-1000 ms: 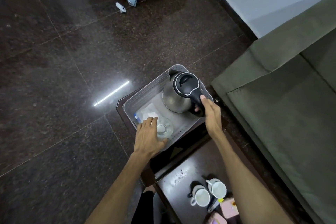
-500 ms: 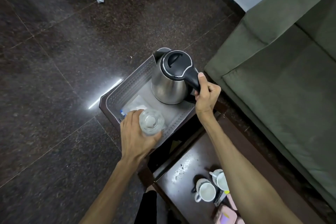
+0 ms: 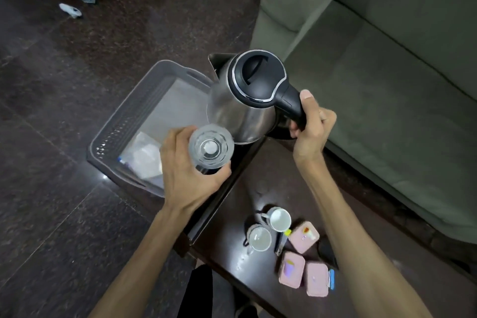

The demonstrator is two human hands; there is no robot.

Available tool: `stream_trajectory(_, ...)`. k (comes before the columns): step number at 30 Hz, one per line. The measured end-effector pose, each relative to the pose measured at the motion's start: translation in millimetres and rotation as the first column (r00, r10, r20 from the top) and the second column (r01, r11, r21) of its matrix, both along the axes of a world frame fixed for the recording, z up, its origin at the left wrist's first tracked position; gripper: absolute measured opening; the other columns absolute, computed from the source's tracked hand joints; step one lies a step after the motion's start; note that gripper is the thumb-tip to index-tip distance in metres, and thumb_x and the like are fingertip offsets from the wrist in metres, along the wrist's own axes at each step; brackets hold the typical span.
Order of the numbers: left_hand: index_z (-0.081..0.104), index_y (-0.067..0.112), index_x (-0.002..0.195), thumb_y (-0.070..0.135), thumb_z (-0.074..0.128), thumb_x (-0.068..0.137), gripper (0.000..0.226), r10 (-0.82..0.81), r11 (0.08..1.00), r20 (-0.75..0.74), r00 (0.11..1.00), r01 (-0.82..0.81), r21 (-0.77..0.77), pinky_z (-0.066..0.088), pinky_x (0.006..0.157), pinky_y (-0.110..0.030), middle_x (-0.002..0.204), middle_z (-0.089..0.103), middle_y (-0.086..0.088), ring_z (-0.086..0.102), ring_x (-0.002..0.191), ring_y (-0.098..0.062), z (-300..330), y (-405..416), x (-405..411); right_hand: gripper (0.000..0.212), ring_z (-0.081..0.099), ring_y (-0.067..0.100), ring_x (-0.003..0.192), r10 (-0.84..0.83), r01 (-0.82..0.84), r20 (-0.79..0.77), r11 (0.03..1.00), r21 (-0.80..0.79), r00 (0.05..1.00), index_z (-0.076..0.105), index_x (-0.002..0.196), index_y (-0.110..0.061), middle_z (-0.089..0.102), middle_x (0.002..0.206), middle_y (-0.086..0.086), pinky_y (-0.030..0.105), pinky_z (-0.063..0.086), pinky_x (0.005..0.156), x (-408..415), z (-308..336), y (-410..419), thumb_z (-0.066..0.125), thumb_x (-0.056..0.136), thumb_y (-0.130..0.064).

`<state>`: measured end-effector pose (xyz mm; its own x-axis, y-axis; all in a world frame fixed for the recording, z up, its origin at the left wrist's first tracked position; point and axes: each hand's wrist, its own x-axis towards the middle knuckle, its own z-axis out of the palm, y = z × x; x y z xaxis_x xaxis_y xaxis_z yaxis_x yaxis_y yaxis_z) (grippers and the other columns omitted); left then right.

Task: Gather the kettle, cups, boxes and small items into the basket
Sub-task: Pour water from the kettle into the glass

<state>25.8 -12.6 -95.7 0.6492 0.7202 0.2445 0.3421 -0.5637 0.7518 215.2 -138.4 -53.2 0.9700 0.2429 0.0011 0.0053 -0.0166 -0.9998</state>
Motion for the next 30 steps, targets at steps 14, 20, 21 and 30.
stream_trajectory(14, 0.061, 0.016, 0.121, 0.044, 0.083, 0.054, 0.076, -0.381, 0.925, -0.204, 0.902, 0.369, -0.094, 0.038, 0.097, -0.036, 0.11, 0.06, 0.002, 0.061, 0.105, -0.023, -48.9, -177.8, 75.6, 0.064, 0.029, 0.012, 0.041, -0.282, 0.277, 0.019, 0.924, -0.263, 0.959, 0.039, 0.037, -0.025, 0.029, 0.037, -0.015, 0.042, 0.02, 0.045, 10.8, -15.3, -272.7, 0.065, 0.092, -0.043)
stream_trajectory(20, 0.06, 0.015, 0.123, 0.045, 0.08, 0.053, 0.078, -0.446, 0.892, -0.373, 0.814, 0.439, -0.108, 0.041, 0.097, -0.039, 0.11, 0.061, 0.0, 0.061, 0.105, -0.025, -101.6, -225.1, 115.8, 0.068, 0.026, 0.013, 0.047, -0.243, 0.221, 0.016, 0.853, -0.472, 0.97, 0.033, 0.046, -0.013, 0.028, 0.043, -0.009, 0.046, 0.021, 0.049, 13.4, -39.6, -348.6, 0.065, 0.091, -0.051)
stream_trajectory(21, 0.06, 0.016, 0.123, 0.046, 0.08, 0.053, 0.079, -0.452, 0.888, -0.395, 0.8, 0.444, -0.116, 0.04, 0.097, -0.038, 0.111, 0.06, 0.0, 0.061, 0.104, -0.025, -109.5, -230.3, 121.2, 0.069, 0.027, 0.014, 0.048, -0.215, 0.201, 0.033, 0.836, -0.511, 0.976, 0.035, 0.048, -0.008, 0.029, 0.044, -0.002, 0.046, 0.021, 0.049, 14.8, -43.4, -356.9, 0.064, 0.091, -0.053)
stream_trajectory(30, 0.058, 0.015, 0.127, 0.048, 0.082, 0.056, 0.082, -0.476, 0.861, -0.498, 0.724, 0.499, -0.097, 0.04, 0.096, -0.038, 0.115, 0.061, -0.001, 0.062, 0.106, -0.024, -155.5, -251.1, 145.4, 0.066, 0.018, 0.019, 0.055, 0.001, 0.072, 0.088, 0.561, -0.825, 0.996, 0.023, 0.053, -0.017, 0.017, 0.054, -0.002, 0.033, 0.019, 0.05, 34.2, -57.5, -371.0, 0.062, 0.082, -0.062)
